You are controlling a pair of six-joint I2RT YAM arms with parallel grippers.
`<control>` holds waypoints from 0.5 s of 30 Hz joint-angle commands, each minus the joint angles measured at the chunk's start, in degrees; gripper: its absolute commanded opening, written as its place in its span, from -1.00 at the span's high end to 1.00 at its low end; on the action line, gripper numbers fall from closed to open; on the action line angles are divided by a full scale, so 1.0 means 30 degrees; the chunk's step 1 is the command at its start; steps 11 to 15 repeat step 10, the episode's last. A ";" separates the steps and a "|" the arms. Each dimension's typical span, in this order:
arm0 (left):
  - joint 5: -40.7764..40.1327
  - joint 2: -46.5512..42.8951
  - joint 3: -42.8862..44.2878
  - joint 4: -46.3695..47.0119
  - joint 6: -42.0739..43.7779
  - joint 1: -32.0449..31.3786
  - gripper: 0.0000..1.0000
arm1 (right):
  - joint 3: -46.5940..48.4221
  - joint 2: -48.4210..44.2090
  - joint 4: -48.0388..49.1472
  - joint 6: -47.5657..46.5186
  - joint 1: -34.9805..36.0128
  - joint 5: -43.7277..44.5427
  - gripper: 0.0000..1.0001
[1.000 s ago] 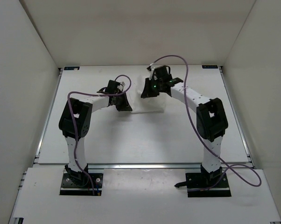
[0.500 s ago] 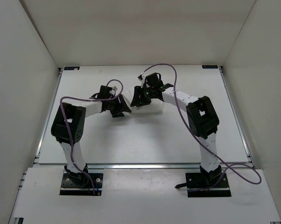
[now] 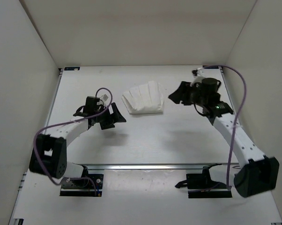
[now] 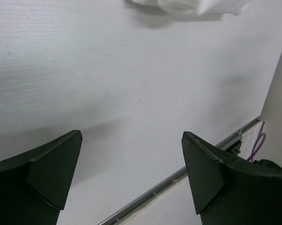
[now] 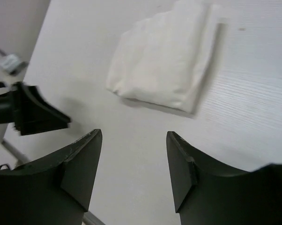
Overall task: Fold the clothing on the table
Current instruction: Fold the skirt
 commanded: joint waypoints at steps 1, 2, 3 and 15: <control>-0.1105 -0.3304 -0.0592 -0.0448 0.1075 0.0045 -0.97 | -0.1521 -0.2894 -0.2440 -0.1360 -0.1867 0.1115 -0.09; -0.1576 -0.4301 -0.0855 -0.0622 0.1397 -0.0157 -0.97 | -0.2075 -0.3396 -0.3082 -0.1709 -0.3031 0.0620 -0.10; -0.2219 -0.5210 -0.1031 -0.0624 0.1603 -0.0246 -0.97 | -0.2602 -0.4242 -0.3407 -0.1974 -0.4058 0.0470 -0.11; -0.7194 -0.7096 0.0717 -0.4450 0.3796 -0.1267 -0.96 | -0.3487 -0.6652 -0.5373 -0.4728 -0.4305 0.3362 -0.29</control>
